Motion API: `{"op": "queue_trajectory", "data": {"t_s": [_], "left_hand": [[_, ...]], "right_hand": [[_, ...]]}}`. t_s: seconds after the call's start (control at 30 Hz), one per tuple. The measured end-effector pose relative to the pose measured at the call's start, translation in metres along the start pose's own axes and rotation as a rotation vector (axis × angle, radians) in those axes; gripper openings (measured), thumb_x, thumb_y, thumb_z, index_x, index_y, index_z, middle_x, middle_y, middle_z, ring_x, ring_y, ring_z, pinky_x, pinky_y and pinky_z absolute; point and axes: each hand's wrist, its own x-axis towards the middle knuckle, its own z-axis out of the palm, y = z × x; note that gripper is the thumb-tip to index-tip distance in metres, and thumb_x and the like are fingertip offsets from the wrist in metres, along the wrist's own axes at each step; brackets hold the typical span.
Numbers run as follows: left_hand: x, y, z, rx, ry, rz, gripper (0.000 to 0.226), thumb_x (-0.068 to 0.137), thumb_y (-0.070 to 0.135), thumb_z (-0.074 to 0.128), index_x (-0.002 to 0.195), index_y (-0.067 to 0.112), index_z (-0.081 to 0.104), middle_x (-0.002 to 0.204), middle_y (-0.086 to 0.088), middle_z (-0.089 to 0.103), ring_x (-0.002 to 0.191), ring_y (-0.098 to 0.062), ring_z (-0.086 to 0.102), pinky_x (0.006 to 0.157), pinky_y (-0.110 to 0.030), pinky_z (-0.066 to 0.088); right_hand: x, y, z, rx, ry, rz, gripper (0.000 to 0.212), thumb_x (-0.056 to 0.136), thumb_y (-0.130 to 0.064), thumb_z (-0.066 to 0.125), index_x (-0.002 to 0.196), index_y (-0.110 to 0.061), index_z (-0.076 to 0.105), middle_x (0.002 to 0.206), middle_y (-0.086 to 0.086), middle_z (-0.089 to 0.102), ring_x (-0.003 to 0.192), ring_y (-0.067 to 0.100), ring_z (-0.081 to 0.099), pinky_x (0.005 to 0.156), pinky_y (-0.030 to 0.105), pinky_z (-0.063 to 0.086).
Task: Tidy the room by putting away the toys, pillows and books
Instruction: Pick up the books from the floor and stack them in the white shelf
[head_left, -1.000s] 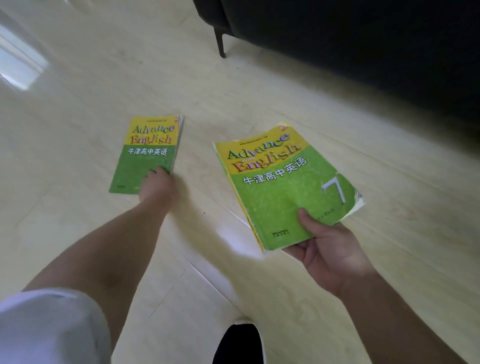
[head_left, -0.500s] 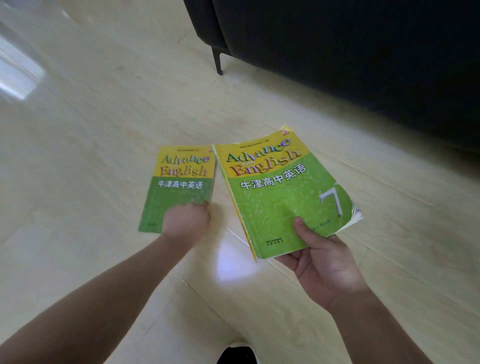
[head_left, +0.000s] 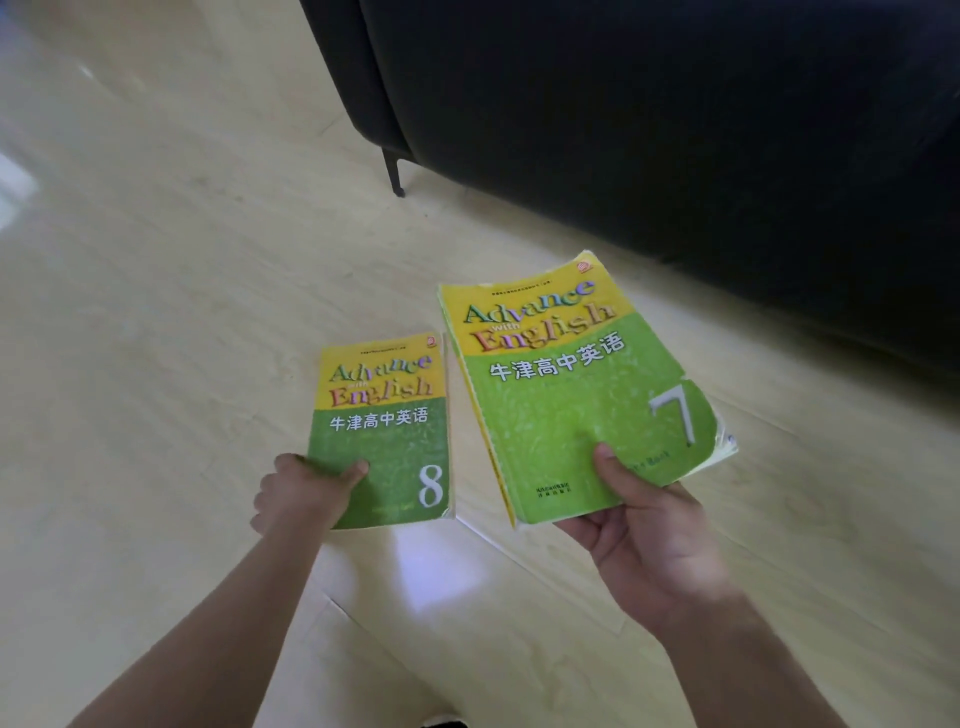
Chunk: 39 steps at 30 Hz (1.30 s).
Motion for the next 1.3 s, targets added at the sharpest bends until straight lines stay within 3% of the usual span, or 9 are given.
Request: {"op": "queue_trajectory", "data": {"t_s": [0.13,0.27,0.33,0.4,0.63,0.8,0.93,1.17,1.3], "left_hand": [[-0.023,0.012,-0.009,-0.113,-0.029,0.164,0.038,0.095,0.028,0.064,0.118,0.002,0.048,0.116,-0.027,0.065,0.105,-0.045,0.062,0.082,-0.045,0.048],[-0.086,0.043,-0.027,-0.395,-0.019,0.368,0.011,0.104,0.013,0.048,0.109,0.006,0.043,0.106,-0.023,0.059,0.079,-0.04,0.064,0.057,-0.048,0.058],[-0.131,0.058,-0.038,-0.624,-0.075,0.4,0.006,0.105,0.011,0.049,0.111,0.012,0.047,0.108,-0.013,0.056,0.078,-0.028,0.065,0.05,-0.052,0.06],[-0.175,0.069,-0.049,-0.756,-0.147,0.452,0.01,0.105,0.011,0.051,0.111,0.02,0.051,0.108,-0.007,0.059,0.085,-0.03,0.067,0.051,-0.055,0.06],[-0.314,0.118,-0.098,-0.992,-0.419,0.664,0.014,0.106,0.009,0.051,0.115,0.014,0.059,0.109,-0.014,0.07,0.082,-0.039,0.073,0.052,-0.045,0.06],[-0.44,0.148,-0.125,-0.918,-0.687,0.773,0.016,0.106,0.008,0.05,0.111,0.015,0.063,0.103,-0.012,0.075,0.068,-0.033,0.075,0.049,-0.037,0.058],[-0.532,0.158,-0.131,-0.8,-0.766,0.913,0.013,0.105,0.01,0.053,0.11,0.017,0.063,0.104,-0.011,0.074,0.075,-0.034,0.073,0.048,-0.037,0.058],[-0.73,0.172,-0.12,-0.548,-0.848,1.169,0.013,0.106,0.012,0.052,0.112,0.017,0.062,0.104,-0.007,0.073,0.073,-0.034,0.073,0.043,-0.038,0.056],[-0.841,0.163,-0.102,-0.404,-0.921,1.251,0.013,0.105,0.011,0.052,0.116,0.017,0.058,0.109,-0.014,0.068,0.079,-0.041,0.071,0.048,-0.045,0.058]], "right_hand": [[-0.014,-0.013,-0.002,-0.016,-0.004,-0.051,0.033,0.096,-0.007,0.055,0.127,-0.013,0.065,0.112,0.013,0.076,0.089,0.028,0.077,0.065,0.046,0.063],[-0.036,-0.039,-0.007,-0.034,0.006,-0.127,0.035,0.092,-0.01,0.058,0.127,-0.012,0.064,0.112,0.014,0.076,0.09,0.03,0.077,0.069,0.051,0.063],[-0.057,-0.054,-0.012,-0.035,0.034,-0.169,0.03,0.095,-0.01,0.058,0.123,-0.011,0.065,0.109,0.014,0.076,0.089,0.03,0.077,0.069,0.05,0.063],[-0.085,-0.067,-0.017,-0.026,0.059,-0.206,0.025,0.098,-0.01,0.056,0.121,-0.011,0.066,0.109,0.014,0.076,0.09,0.03,0.077,0.068,0.049,0.064],[-0.182,-0.135,-0.033,-0.081,0.051,-0.389,0.025,0.101,-0.009,0.055,0.125,-0.008,0.063,0.109,0.015,0.076,0.093,0.033,0.076,0.067,0.048,0.064],[-0.305,-0.206,-0.071,-0.041,0.114,-0.611,0.023,0.101,-0.007,0.056,0.123,-0.011,0.062,0.108,0.012,0.077,0.09,0.033,0.076,0.069,0.049,0.063],[-0.4,-0.254,-0.119,0.044,0.215,-0.753,0.022,0.1,-0.006,0.057,0.121,-0.011,0.062,0.106,0.013,0.077,0.089,0.033,0.077,0.071,0.052,0.063],[-0.586,-0.294,-0.238,0.34,0.658,-0.89,0.017,0.099,-0.005,0.058,0.115,-0.009,0.063,0.103,0.012,0.078,0.088,0.032,0.076,0.068,0.051,0.063],[-0.692,-0.281,-0.284,0.539,0.867,-0.885,0.029,0.099,-0.005,0.057,0.128,-0.005,0.058,0.105,0.012,0.078,0.088,0.031,0.076,0.065,0.049,0.063]]}}
